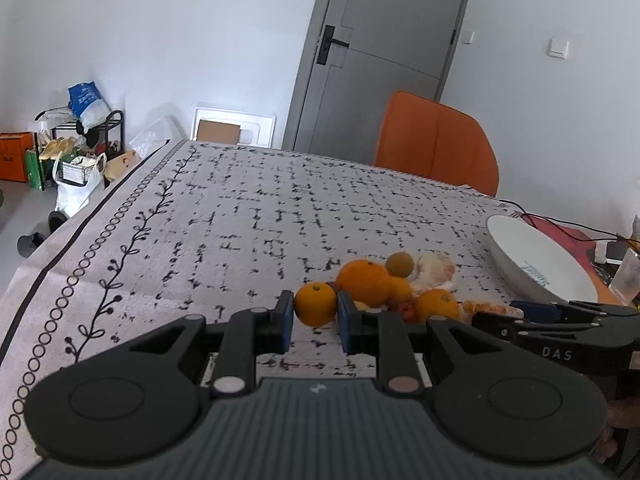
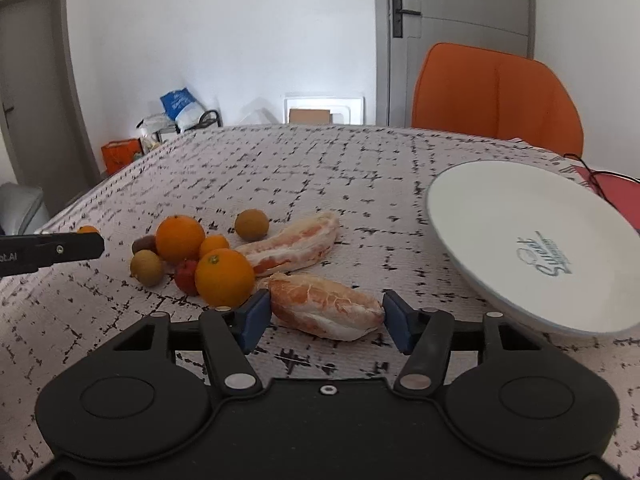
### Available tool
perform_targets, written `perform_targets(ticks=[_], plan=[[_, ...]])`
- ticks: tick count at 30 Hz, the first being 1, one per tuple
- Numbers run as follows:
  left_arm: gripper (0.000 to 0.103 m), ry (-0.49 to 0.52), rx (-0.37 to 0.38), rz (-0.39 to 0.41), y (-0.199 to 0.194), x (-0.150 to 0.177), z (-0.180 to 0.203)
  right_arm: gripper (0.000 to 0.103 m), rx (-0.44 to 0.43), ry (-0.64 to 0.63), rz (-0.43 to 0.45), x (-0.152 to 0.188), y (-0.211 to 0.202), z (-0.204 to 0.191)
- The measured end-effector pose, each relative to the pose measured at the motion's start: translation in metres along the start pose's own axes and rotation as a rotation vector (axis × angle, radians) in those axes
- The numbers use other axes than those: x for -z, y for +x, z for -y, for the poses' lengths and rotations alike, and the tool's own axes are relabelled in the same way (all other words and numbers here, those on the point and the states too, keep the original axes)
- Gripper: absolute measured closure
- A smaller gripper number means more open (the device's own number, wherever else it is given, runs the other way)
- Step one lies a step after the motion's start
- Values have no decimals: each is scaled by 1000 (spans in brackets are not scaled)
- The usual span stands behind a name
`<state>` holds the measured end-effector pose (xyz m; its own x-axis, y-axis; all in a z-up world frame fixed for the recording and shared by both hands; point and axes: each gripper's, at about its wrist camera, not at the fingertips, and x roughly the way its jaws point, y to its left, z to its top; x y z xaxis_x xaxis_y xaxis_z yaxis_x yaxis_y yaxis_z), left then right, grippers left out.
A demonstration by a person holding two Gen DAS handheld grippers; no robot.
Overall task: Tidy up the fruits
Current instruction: 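Carry the small orange with the left gripper while the right carries the pomelo segment to the bowl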
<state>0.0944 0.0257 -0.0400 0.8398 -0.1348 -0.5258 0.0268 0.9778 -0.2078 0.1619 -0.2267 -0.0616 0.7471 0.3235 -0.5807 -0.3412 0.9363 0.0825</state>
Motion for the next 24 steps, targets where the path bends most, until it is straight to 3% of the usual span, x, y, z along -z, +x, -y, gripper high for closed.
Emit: perform_targets(ticks=[14, 24], plan=[[81, 64, 55, 33, -1, -14, 35, 45, 21, 31, 103, -13, -40, 19], [82, 121, 80, 12, 14, -19, 67, 45, 61, 98, 140, -8, -54, 50]])
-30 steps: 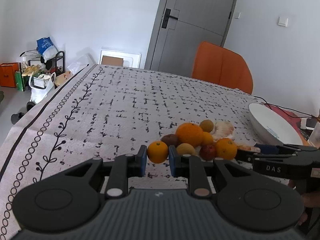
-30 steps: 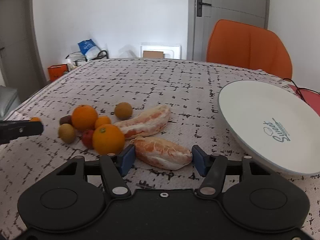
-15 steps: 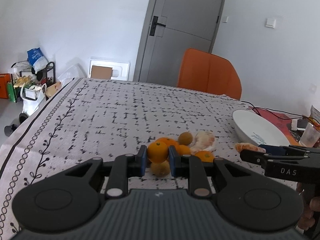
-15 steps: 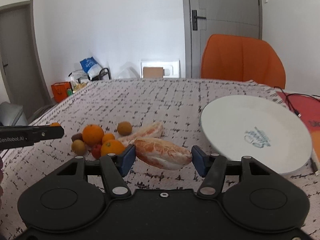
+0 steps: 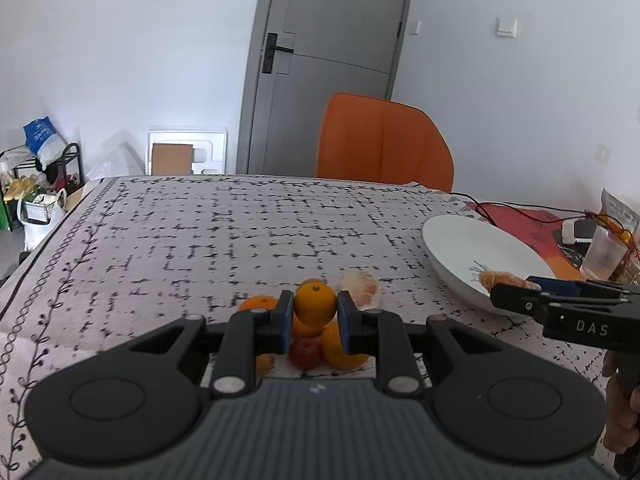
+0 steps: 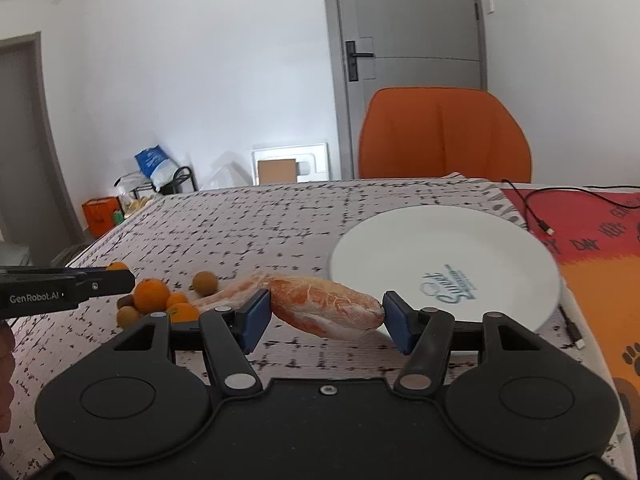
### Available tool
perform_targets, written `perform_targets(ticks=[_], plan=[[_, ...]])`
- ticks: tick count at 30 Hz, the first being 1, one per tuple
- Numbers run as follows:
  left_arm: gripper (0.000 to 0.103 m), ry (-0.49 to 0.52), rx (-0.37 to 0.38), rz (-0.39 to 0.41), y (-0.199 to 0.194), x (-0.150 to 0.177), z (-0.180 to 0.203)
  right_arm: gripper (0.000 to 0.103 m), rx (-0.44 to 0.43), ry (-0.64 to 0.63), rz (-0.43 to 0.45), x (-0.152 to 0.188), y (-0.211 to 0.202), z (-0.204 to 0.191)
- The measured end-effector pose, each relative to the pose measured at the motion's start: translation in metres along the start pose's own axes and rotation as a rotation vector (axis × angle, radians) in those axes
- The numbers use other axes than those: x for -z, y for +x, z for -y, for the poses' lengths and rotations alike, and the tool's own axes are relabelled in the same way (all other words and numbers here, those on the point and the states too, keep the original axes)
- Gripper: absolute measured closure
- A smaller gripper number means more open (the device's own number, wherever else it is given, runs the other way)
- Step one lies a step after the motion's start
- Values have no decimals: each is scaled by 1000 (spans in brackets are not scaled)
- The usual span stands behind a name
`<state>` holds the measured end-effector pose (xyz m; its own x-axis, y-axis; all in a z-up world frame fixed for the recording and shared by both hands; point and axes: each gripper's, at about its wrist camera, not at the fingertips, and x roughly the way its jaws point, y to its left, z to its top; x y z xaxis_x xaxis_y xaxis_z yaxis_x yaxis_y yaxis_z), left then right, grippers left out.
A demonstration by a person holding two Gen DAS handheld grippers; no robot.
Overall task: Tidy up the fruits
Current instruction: 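Carry the small orange with the left gripper while the right carries the pomelo segment to the bowl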
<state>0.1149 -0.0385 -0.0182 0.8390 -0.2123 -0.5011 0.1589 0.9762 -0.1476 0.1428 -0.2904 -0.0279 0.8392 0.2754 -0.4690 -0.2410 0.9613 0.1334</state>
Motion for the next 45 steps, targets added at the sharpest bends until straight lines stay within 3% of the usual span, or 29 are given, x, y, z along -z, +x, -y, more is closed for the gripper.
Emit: perform_targets(ticks=[27, 38, 45], plan=[[81, 174, 25, -24, 48, -19, 94, 44, 60, 121, 67, 8, -8, 84], [81, 241, 45, -47, 73, -23, 125, 23, 36, 158, 101, 16, -5, 90], [81, 248, 57, -55, 87, -25, 137, 20, 43, 166, 120, 18, -9, 92]])
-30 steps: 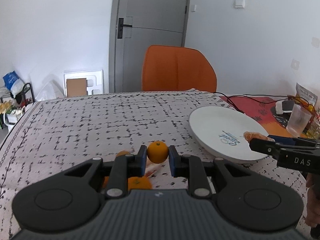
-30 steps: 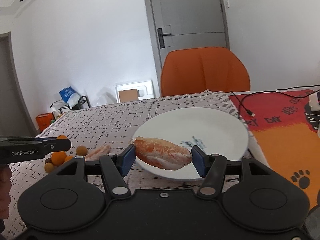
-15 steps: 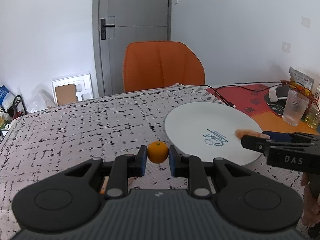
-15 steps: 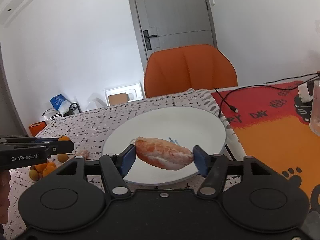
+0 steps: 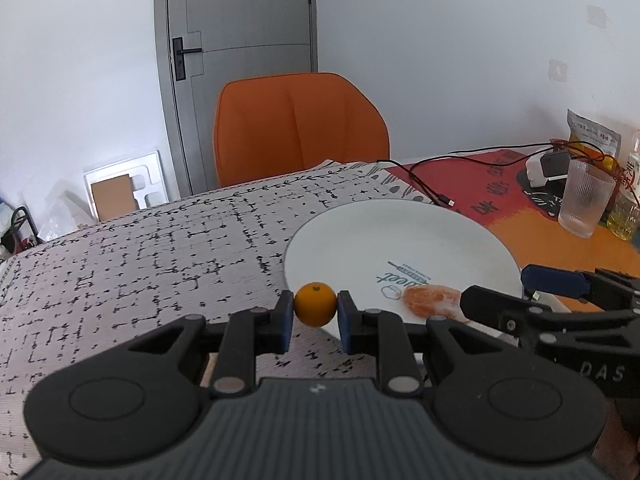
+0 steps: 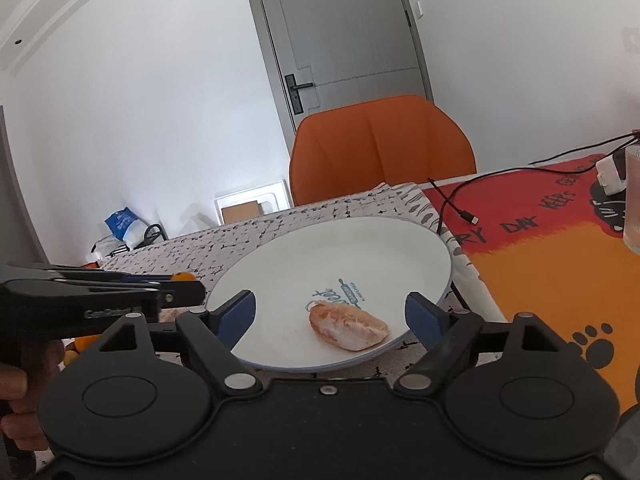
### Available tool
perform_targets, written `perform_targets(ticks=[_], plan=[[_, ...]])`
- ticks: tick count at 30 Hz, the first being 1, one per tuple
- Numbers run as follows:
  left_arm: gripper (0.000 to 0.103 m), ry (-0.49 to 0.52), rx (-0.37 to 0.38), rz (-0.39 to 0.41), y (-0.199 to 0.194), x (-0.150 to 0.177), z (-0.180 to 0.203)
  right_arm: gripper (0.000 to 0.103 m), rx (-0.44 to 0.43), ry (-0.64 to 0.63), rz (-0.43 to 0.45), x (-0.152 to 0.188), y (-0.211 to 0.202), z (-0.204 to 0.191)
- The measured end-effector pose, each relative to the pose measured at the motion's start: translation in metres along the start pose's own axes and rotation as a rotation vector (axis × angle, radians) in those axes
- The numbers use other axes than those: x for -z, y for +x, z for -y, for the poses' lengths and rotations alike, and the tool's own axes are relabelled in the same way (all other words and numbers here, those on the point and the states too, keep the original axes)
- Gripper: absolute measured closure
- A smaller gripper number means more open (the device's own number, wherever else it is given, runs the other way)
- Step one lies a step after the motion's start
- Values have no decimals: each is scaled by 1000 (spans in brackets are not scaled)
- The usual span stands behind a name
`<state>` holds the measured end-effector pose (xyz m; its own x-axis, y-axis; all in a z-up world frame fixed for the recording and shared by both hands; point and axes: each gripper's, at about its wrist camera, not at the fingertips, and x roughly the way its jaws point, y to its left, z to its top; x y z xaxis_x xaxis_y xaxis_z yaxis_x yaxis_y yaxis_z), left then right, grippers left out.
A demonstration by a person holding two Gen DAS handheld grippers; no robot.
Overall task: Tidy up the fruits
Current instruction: 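Carry the small orange with the left gripper while the right carries the pomelo segment to the bowl, then open the left gripper over the bowl while the right releases the pomelo segment inside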
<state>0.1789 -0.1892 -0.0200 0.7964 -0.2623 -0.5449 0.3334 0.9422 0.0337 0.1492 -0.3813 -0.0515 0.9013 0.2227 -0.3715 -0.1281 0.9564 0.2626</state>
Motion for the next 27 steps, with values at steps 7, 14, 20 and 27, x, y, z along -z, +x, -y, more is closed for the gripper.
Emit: perform_targets(ticks=[7, 14, 20, 27], plan=[[77, -20, 8, 41, -13, -6, 1, 18, 13, 4, -1, 0, -1, 1], [66, -83, -18, 21, -26, 4, -18, 15, 30, 9, -3, 3, -7, -1], [38, -110, -70, 31, -39, 15, -35, 9, 49, 15, -9, 3, -10, -5], [15, -136, -109, 74, -57, 26, -54, 1, 68, -6, -13, 3, -14, -19]])
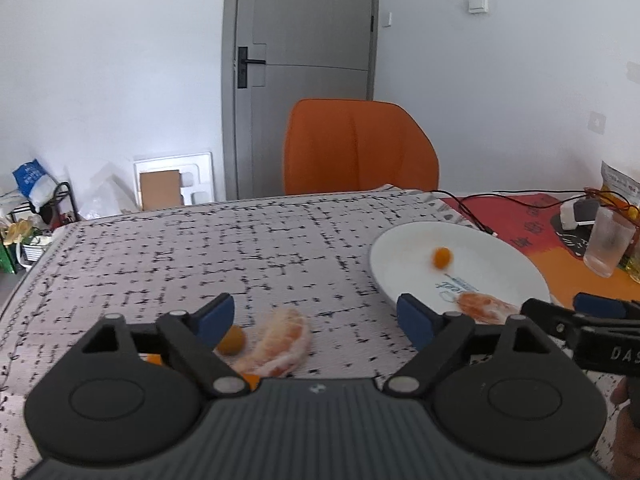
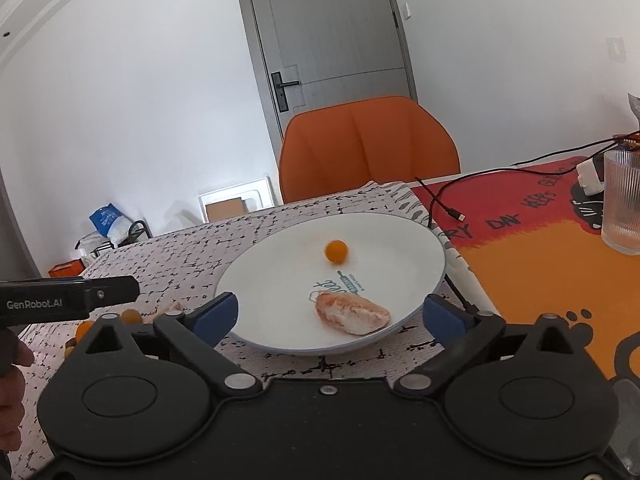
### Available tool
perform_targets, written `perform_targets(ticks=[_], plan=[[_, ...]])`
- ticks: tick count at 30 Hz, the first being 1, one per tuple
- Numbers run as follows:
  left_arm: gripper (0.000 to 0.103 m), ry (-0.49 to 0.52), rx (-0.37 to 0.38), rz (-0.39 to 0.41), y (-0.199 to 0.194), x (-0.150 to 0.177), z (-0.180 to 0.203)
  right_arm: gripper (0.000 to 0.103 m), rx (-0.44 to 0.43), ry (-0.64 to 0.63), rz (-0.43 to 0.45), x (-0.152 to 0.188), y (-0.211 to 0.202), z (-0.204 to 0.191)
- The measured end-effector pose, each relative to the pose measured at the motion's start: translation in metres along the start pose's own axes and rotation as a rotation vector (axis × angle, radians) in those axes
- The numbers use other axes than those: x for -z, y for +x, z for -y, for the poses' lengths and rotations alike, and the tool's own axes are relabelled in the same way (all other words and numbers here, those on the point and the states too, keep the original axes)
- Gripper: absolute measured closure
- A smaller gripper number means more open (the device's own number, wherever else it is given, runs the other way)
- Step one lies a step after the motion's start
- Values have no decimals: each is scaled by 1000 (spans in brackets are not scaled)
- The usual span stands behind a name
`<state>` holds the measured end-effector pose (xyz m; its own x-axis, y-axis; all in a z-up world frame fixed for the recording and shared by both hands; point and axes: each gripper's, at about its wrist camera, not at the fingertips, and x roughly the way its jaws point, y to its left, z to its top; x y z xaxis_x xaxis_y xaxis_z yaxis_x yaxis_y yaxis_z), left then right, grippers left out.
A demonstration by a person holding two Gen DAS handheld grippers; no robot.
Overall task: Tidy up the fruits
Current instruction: 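Open the left gripper over the bowl while the right releases the pomelo segment inside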
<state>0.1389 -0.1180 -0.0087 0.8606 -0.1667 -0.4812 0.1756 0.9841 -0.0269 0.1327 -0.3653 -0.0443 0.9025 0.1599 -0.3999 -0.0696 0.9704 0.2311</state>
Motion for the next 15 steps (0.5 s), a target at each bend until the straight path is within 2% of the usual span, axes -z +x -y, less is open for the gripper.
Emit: perform_targets(ticks=[5, 15], plan=[[12, -25, -19, -12, -6, 4, -14, 0, -17, 25, 1, -2, -1, -6], [8, -82, -75, 17, -26, 10, -45, 0, -72, 14, -18, -3, -2, -28]])
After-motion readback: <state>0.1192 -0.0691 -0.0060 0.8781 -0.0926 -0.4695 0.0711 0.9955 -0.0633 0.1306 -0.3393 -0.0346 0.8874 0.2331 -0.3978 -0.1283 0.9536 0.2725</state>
